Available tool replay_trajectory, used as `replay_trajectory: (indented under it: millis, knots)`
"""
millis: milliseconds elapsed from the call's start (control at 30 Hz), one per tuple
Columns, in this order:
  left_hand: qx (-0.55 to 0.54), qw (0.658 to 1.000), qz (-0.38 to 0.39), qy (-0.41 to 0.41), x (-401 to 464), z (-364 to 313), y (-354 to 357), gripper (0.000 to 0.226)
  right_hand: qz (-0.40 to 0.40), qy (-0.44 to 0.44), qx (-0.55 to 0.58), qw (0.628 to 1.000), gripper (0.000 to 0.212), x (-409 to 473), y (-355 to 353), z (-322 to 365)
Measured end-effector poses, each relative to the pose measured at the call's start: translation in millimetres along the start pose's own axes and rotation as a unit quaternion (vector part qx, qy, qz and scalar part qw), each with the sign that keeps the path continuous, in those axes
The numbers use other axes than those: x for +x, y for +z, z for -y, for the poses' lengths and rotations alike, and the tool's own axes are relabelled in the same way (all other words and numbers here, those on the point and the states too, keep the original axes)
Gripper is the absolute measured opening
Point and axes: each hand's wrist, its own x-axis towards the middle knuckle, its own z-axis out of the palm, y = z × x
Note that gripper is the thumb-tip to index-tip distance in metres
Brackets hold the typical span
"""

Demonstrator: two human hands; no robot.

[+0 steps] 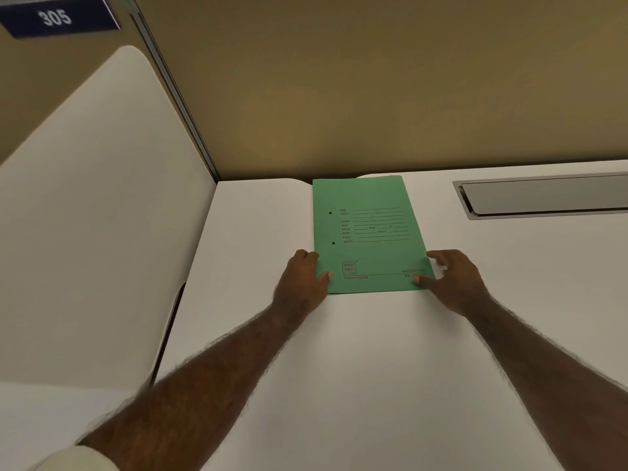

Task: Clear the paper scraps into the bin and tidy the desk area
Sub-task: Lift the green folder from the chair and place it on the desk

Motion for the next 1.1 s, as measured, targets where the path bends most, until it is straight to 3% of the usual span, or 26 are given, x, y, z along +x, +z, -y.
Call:
replay_trajectory:
  millis: [333,667,1100]
  knots:
    - [0.046,0.999,0.016,0.013,-107.7,12.6,-10.3,0.054,0.054,0.057,-0.073,0.994,0.097,-121.0,-1.2,-7.6]
    - [0.087,0.994,0.061,0.01,-234.5,38.8,-9.7,0.058,0.082,0.073,-0.099,0.989,0.091,-255.0,14.2,-11.9]
    - [0.05,0.996,0.074,0.007,-346.2,48.4,-12.5,0.053,0.081,0.091,-0.1,0.987,0.076,-390.9,32.6,-11.5]
